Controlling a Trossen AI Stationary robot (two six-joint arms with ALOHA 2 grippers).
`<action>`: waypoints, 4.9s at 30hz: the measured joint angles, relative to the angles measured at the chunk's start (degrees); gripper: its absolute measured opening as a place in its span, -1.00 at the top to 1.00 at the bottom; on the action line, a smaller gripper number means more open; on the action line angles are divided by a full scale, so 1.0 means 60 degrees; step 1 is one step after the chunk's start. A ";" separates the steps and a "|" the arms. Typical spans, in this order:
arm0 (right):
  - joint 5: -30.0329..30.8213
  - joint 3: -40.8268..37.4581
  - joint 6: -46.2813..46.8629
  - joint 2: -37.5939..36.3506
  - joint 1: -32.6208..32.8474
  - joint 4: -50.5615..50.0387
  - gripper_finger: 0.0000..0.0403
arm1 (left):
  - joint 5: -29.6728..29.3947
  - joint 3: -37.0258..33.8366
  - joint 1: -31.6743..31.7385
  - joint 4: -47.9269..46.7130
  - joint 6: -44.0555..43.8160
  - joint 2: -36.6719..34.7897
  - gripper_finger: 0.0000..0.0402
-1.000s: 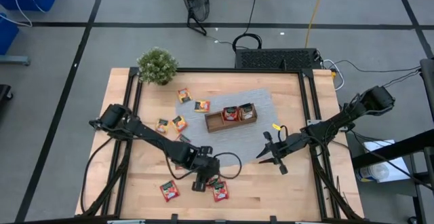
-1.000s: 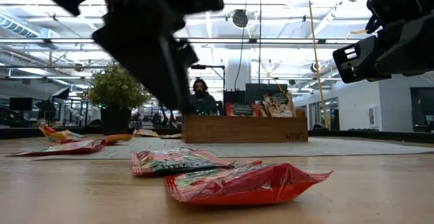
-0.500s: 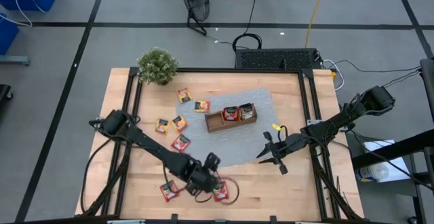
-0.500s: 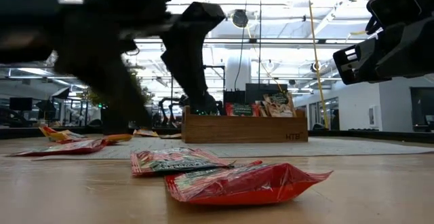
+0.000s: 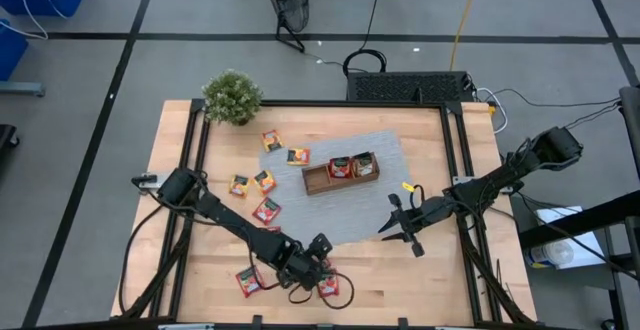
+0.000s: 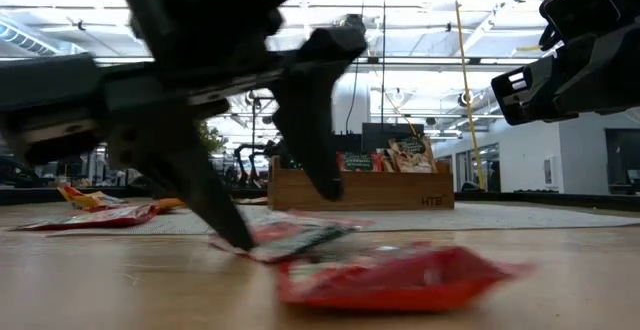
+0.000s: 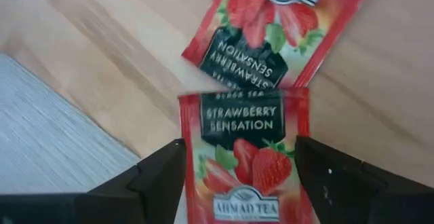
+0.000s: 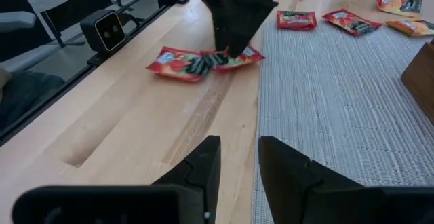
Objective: Pick & Place Tea
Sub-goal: Put the red tea bag into the middle section of the wooden organizer
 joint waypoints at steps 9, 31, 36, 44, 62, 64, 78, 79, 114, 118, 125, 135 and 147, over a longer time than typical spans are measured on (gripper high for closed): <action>-0.0008 -0.0011 0.0002 0.0001 0.0000 -0.0101 0.55 | 0.2498 0.0007 0.0684 0.0186 -0.2502 0.0530 -0.22; -0.0038 -0.0011 0.0182 0.0002 0.0000 -0.0279 0.55 | 0.2338 -0.0001 0.1247 0.0549 -0.4078 0.0821 0.94; -0.0041 -0.0011 0.0183 0.0003 0.0000 -0.0282 0.55 | 0.1724 -0.0020 0.1223 0.0565 -0.4435 0.0671 0.98; -0.0038 -0.0011 0.0180 0.0003 0.0000 -0.0262 0.55 | -0.0548 -0.0123 0.1247 0.0162 -0.5009 -0.0800 0.99; -0.0038 -0.0018 0.0151 0.0000 0.0000 -0.0060 0.55 | -0.4609 -0.2600 0.3468 0.8401 -0.5747 -0.2425 1.00; -0.0038 -0.0018 0.0148 0.0000 -0.0002 -0.0064 0.55 | -0.4445 -0.3450 0.3798 1.0085 -0.6201 -0.2399 1.00; -0.0020 -0.0018 0.0073 0.0000 -0.0004 -0.0188 0.55 | -0.4021 -0.4591 0.4343 1.3359 -0.7780 -0.1171 1.00; -0.0002 -0.0018 0.0010 0.0000 -0.0004 -0.0195 0.55 | -0.4006 -0.4373 0.4323 1.3404 -0.7783 -0.0893 1.00; 0.0002 -0.0018 -0.0140 0.0004 -0.0004 -0.0060 0.55 | -0.5426 -0.3683 0.4245 1.3103 -0.7185 0.0253 0.99; 0.0002 -0.0018 -0.0140 0.0004 -0.0004 -0.0060 0.55 | -0.5433 -0.3683 0.4338 1.2523 -0.7258 0.0253 0.99; 0.0002 -0.0018 -0.0221 0.0002 -0.0004 -0.0060 0.55 | -0.5056 -0.3683 0.4391 1.2100 -0.7412 0.0253 0.95; 0.0002 -0.0018 -0.0249 0.0004 -0.0004 -0.0064 0.55 | -0.4834 -0.3687 0.4348 1.2626 -0.7233 0.0253 0.75; -0.0038 -0.0018 -0.0197 0.0004 -0.0004 -0.0169 0.55 | -0.2771 -0.1974 0.4230 0.7573 -0.5098 -0.1549 0.34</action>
